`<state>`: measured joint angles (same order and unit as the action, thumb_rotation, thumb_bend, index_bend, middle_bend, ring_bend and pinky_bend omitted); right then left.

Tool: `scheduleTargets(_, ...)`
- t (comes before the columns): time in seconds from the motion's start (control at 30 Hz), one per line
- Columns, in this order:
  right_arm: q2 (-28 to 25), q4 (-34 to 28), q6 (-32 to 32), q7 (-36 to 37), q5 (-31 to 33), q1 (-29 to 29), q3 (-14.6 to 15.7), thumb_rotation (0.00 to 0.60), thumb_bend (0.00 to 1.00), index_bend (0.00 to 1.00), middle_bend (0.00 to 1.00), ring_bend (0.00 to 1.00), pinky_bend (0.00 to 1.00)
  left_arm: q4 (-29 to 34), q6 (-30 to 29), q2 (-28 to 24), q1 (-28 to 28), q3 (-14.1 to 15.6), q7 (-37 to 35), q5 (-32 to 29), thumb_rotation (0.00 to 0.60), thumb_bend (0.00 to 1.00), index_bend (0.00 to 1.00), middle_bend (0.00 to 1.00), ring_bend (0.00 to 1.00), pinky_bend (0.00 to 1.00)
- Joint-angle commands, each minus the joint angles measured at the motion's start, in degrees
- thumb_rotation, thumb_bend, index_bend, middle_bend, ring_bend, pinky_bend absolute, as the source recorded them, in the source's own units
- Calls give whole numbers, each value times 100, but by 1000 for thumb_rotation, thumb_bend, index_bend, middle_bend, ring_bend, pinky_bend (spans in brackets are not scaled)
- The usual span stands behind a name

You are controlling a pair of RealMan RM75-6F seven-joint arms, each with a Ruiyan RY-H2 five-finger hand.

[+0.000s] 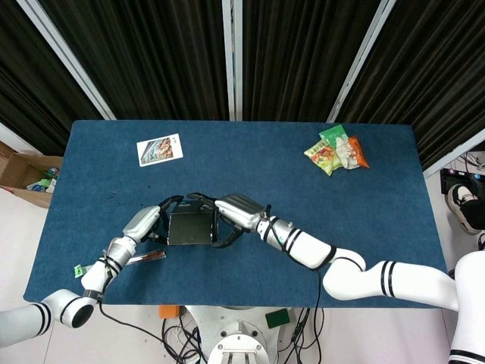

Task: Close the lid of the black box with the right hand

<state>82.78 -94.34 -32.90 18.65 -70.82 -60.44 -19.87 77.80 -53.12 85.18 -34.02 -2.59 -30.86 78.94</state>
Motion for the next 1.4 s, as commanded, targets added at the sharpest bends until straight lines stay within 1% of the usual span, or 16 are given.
scheduleTargets(0.03, 21, -7, -54, -134, 240, -68, -42, 600, 153, 45, 265, 813, 1000, 107, -98, -56, 76, -29, 170, -66, 482, 16, 89, 108, 607, 844)
scheduleTargets(0.13, 70, 31, 132, -259, 704, -314, -141, 600, 152, 40, 275, 812, 1000, 220, -150, -104, 130, -41, 241, -79, 481, 14, 89, 108, 607, 844)
scheduleTargets(0.27, -23, 30, 485, -288, 1333, -647, -261, 600, 153, 12, 292, 812, 1000, 328, -194, -155, 181, -24, 309, -46, 478, 15, 89, 108, 607, 844)
scheduleTargets(0.33, -31, 72, 470, -396, 1617, -792, -255, 600, 152, 12, 310, 814, 1000, 365, -220, -177, 203, -23, 353, -32, 478, 15, 89, 108, 607, 844)
scheduleTargets(0.43, 83, 232, 182, -957, 2019, -1077, -45, 600, 151, 9, 335, 826, 1000, 353, -282, -181, 226, -55, 481, -44, 479, 14, 89, 108, 608, 845)
scheduleTargets(0.53, 311, 365, -279, -1927, 2724, -1532, 330, 600, 150, 11, 339, 830, 1000, 323, -359, -173, 254, -104, 746, -107, 478, 14, 89, 108, 609, 846)
scheduleTargets(0.67, 670, 418, -947, -2971, 3463, -1932, 672, 600, 144, 42, 339, 831, 1000, 360, -414, -183, 306, -143, 966, -208, 477, 11, 89, 108, 609, 846)
scheduleTargets(0.77, 907, 423, -1370, -3556, 3734, -2065, 848, 600, 134, 61, 336, 832, 1000, 385, -427, -192, 350, -155, 957, -244, 469, 9, 89, 108, 609, 848)
scheduleTargets(0.9, 1167, 439, -1827, -4053, 3717, -2043, 1024, 600, 123, 74, 331, 833, 1000, 343, -475, -199, 403, -171, 912, -236, 463, 8, 89, 108, 609, 852)
scheduleTargets(1.03, 1393, 561, -2118, -4294, 3438, -1900, 1163, 600, 119, 95, 330, 834, 1000, 251, -524, -190, 442, -228, 866, -262, 460, 8, 89, 108, 609, 852)
scheduleTargets(1.23, 1841, 973, -2447, -4413, 2675, -1604, 1325, 600, 118, 132, 335, 839, 1000, 45, -455, -114, 443, -265, 830, -293, 459, 8, 89, 108, 609, 853)
scheduleTargets(1.4, 2146, 1416, -2635, -4267, 1953, -1362, 1379, 600, 162, 207, 380, 848, 1000, -35, -380, -89, 448, -276, 694, -290, 459, 9, 89, 108, 609, 853)
